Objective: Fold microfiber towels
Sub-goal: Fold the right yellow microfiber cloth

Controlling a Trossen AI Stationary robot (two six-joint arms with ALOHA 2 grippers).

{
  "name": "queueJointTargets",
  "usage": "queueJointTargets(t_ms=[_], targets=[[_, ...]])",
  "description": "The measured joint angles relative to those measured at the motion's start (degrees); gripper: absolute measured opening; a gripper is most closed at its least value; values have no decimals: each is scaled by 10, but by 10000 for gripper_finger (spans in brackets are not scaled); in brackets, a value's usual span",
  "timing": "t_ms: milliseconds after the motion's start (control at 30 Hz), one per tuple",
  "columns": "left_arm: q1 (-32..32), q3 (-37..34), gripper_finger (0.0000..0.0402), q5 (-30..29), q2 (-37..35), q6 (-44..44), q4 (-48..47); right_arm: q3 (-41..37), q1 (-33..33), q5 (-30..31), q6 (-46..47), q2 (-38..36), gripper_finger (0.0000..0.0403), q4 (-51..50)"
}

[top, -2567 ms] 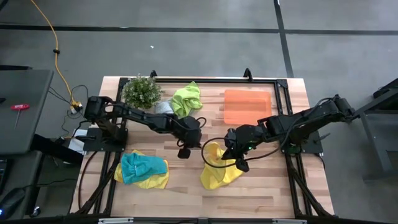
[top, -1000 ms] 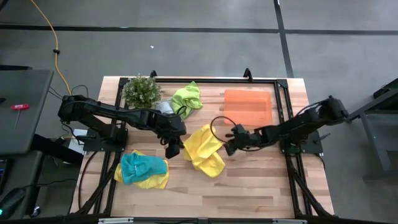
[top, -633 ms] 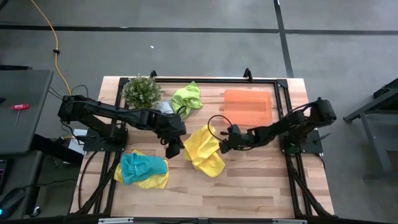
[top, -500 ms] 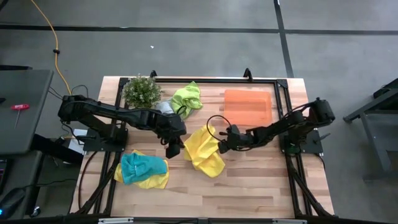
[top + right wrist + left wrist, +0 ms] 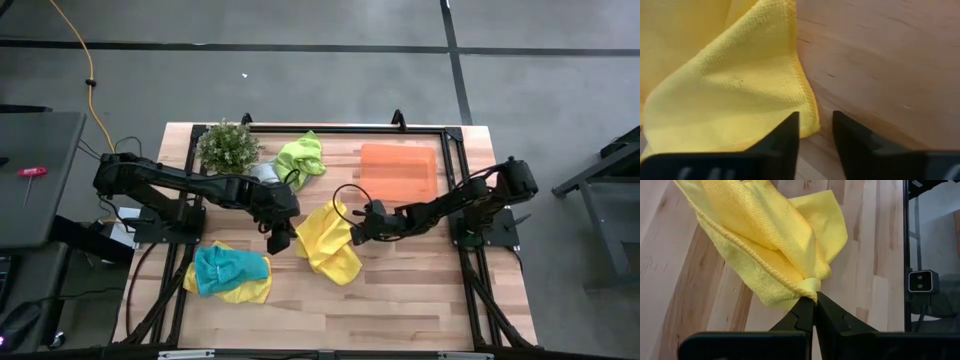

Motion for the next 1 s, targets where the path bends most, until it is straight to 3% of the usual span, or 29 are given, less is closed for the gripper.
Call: queueJointTargets(t_ms=[233,333,433,533,667,1000], targets=[[0,0,0,0,0,1,0,-1,0,3,0,1,9,-5],[0,0,0,2,0,1,0,-1,0,-6,-2,0,3,-3],[13,7,0,40,-6,2,-35,-2,1,-22,-19,-23,1,-4],[34,36,0,57,-26,6,-108,-2,4,-26,-51,-78,1,-5],[52,89,0,35,-56,38,-207,-1,5,-24,-106,-174,0,-9],[67,230,0,10,-93,67,-308,11,5,-21,-187,-370,0,-56]])
